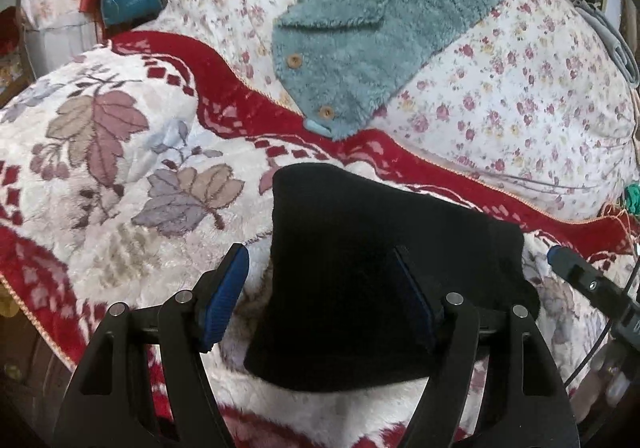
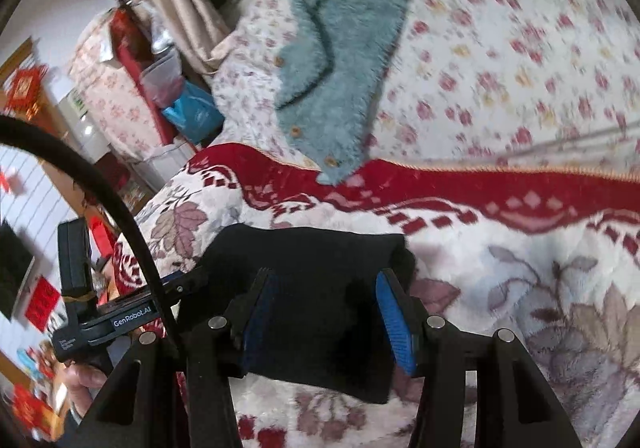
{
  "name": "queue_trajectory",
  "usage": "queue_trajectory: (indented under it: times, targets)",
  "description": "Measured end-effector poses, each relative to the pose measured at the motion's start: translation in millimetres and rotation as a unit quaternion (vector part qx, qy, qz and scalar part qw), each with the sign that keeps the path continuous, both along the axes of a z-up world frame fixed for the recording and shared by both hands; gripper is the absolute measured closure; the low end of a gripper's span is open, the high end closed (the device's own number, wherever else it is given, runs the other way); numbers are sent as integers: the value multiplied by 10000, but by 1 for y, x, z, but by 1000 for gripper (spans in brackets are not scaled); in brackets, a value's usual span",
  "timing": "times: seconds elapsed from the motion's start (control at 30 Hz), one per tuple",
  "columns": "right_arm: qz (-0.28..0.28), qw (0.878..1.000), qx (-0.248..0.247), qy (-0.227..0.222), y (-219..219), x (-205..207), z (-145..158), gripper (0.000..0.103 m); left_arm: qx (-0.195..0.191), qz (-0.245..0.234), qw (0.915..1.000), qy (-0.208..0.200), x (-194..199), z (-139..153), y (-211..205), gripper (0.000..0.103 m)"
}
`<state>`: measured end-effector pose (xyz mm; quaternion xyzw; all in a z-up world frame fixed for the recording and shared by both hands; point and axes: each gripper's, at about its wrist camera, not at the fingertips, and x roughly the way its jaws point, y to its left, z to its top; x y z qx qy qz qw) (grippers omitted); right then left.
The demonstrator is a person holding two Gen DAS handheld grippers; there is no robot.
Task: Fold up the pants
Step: 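Release the folded pants and open both grippers above them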
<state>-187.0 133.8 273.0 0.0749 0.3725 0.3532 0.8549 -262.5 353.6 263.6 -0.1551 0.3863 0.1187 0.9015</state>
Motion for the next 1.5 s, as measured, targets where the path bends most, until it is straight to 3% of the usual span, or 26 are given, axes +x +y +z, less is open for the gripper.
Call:
queue_trajectory:
  times: [0.17, 0.53, 1.5]
  targets:
    - [179, 9994, -234, -176, 21, -19, 3, 52, 202, 117, 9997, -81, -16, 10, -12, 30]
    - [303, 9990, -262, -197, 27, -40, -2, 51, 652, 304, 9972, -214, -39, 21, -32, 30]
    - [393, 9987, -295, -105, 37, -34, -1, 51, 597, 483, 9969, -176, -39, 23, -32, 30]
